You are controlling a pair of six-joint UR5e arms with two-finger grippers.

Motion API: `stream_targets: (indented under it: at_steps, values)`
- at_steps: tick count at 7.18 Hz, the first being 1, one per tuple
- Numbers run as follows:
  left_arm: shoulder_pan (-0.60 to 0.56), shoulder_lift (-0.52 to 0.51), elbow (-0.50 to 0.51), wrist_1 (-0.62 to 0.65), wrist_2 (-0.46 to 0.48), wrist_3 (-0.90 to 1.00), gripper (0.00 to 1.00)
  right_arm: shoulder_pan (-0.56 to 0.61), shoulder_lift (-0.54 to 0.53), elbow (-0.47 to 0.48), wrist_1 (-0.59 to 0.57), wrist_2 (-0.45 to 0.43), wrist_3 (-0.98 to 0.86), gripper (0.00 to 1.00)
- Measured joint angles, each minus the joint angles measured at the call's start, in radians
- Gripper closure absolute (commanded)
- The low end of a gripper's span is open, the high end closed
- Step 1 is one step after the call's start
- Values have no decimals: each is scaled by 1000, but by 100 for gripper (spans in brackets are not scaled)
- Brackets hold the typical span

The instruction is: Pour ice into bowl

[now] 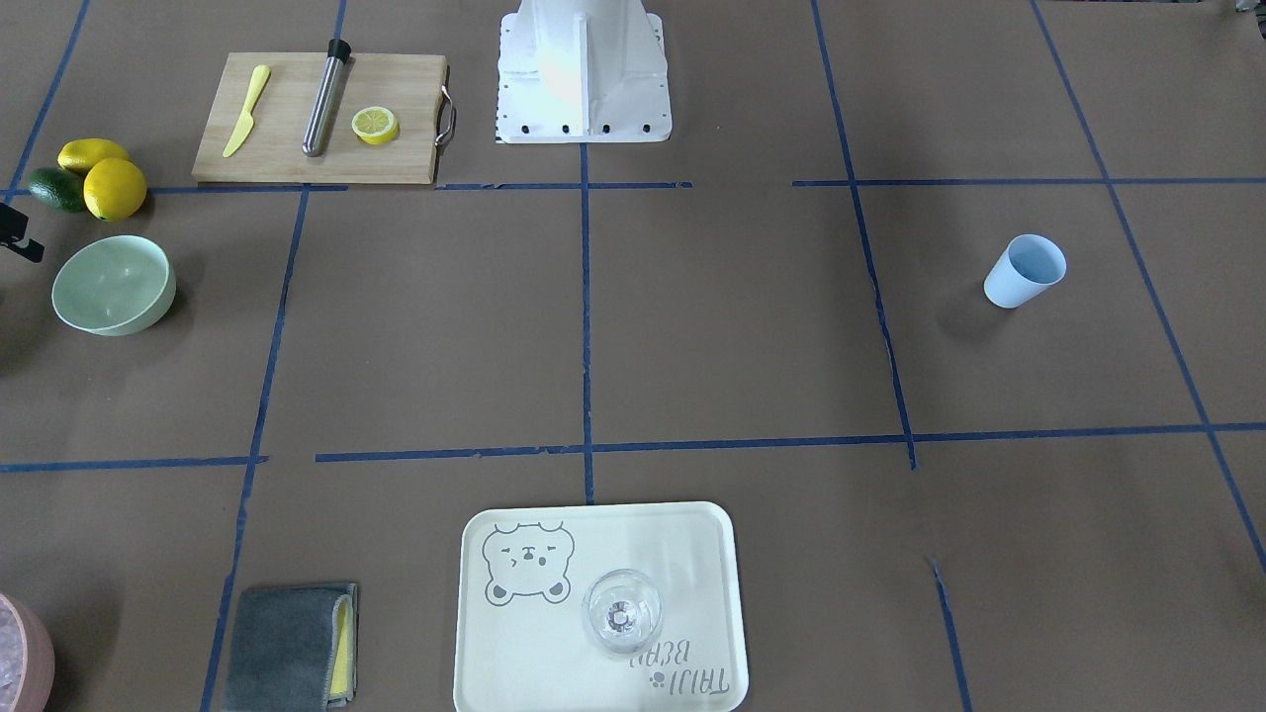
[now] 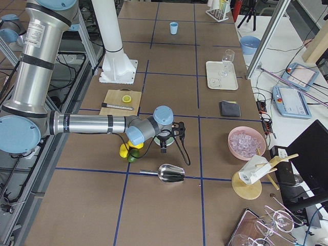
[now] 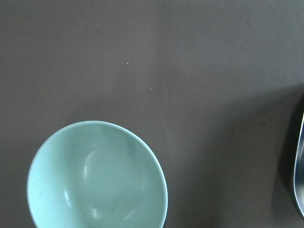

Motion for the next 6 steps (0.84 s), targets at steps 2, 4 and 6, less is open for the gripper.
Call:
stream_targets:
  at_steps: [2, 4, 6]
  values:
    - [0, 0, -2, 0, -6, 0, 0, -56, -10, -9, 66, -63, 99, 0]
    - [0, 0, -2, 0, -8, 0, 0, -91, 7, -40, 86, -84, 157, 8]
    - [0, 5, 0, -1, -9, 1, 0, -122, 42, -78, 91, -90, 224, 15]
